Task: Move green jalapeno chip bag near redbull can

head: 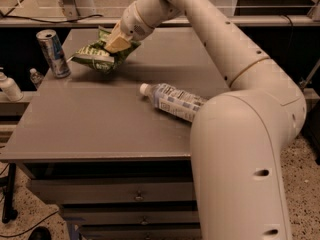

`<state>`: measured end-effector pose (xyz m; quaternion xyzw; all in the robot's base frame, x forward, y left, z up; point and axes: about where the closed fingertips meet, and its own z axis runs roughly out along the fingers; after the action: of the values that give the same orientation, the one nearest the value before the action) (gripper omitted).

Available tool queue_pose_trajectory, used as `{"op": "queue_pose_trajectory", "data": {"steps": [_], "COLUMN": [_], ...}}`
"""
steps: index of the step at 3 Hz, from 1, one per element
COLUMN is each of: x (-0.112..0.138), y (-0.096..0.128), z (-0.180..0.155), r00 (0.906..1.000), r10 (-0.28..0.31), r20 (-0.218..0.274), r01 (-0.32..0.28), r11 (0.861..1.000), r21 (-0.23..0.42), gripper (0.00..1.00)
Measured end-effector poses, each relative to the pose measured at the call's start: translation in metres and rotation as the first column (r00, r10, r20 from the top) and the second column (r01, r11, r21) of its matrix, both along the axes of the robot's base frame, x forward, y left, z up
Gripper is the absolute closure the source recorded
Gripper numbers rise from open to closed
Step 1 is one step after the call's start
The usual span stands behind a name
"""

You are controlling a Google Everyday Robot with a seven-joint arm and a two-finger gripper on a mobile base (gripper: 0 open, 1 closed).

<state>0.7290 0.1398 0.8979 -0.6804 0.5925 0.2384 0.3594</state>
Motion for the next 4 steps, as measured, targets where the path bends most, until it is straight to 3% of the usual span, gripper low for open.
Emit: {"op": "queue_pose_trajectory", "data": {"steps": [3,4], "x": [-0.029,-0.033], "y": [0.036,0.043], "z": [-0.004,-0.009], "r00": [0.9912,0.9882], "r10": [0.13,0.145], "r20": [-0.027,-0.05], "r01": [-0.129,-0.143], "r11": [0.991,0.989], "r21": [0.034,0.038], "gripper": [1.0,0.82]}}
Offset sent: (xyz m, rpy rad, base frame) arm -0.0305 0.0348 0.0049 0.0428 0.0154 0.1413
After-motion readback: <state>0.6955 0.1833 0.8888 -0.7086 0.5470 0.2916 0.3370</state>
